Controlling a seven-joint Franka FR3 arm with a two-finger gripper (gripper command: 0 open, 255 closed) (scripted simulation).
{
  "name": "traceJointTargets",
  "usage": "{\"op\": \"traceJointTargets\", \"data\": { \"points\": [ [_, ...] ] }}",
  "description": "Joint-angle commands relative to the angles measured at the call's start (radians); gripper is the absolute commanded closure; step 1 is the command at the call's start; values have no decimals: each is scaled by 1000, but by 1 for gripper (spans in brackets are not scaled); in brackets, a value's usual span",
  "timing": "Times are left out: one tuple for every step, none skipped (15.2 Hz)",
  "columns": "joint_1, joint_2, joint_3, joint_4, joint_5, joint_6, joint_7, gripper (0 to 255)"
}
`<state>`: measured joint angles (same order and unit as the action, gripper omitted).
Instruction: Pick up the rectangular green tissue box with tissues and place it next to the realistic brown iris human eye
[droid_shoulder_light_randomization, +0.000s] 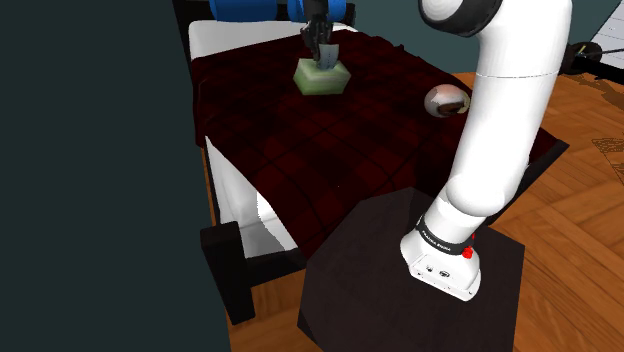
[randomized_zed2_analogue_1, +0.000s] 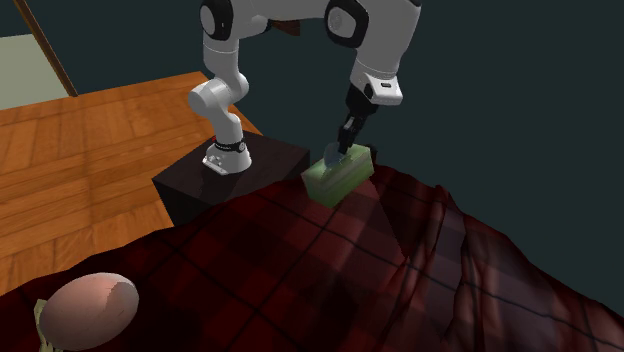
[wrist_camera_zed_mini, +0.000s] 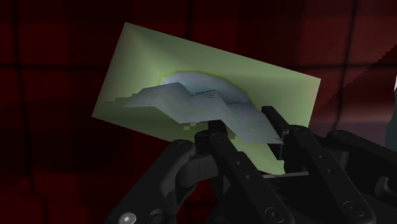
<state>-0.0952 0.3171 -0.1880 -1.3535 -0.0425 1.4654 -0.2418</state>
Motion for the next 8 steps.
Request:
{"op": "traceJointTargets", "data": {
  "points": [
    [-3, 9, -1, 42, 1, -32, -4, 255],
    [-3, 12, -1, 61, 1, -47, -6, 255],
    [-4, 16, -1, 80, 2, -62, -7, 255],
    [-5, 20, -2, 100, 3, -78, -9, 255],
    [-6, 25, -2, 120, 3, -94, -10, 255],
    [-7, 30, -2, 142, 4, -110, -12, 255],
    [-8, 36, -2, 164, 5, -126, -13, 255],
    [-9, 42, -3, 187, 5, -143, -15, 255]
  ]
}}
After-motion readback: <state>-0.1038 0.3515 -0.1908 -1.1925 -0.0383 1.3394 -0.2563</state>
